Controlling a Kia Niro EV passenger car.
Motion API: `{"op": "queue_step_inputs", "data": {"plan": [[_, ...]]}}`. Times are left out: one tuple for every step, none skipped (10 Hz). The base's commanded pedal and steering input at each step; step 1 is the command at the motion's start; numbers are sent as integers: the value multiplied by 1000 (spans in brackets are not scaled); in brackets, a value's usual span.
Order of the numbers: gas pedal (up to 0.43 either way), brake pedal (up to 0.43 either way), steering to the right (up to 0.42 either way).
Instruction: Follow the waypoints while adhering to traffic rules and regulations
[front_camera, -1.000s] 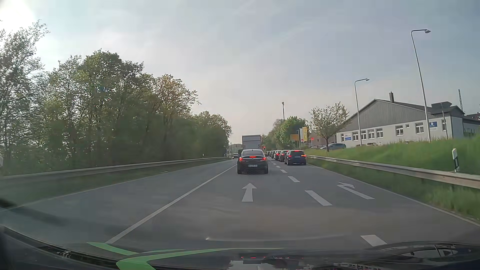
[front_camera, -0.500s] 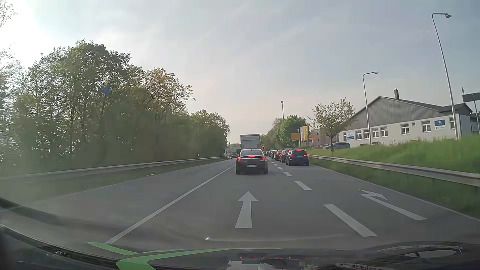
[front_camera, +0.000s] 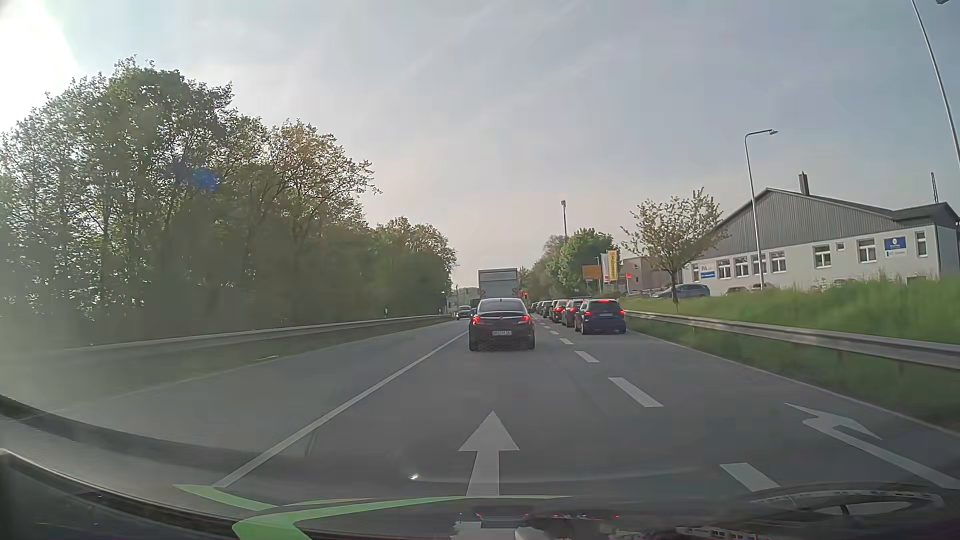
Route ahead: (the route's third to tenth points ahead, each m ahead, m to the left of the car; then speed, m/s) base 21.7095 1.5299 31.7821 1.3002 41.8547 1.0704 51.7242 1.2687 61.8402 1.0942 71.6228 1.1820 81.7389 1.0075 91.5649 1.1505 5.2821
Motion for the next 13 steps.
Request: {"op": "queue_step_inputs", "data": {"plan": [[0,0,2],[0,0,2],[0,0,2],[0,0,2],[0,0,2],[0,0,2],[0,0,2],[0,0,2],[0,0,2],[0,0,2],[0,0,2],[0,0,2],[0,0,1]]}}
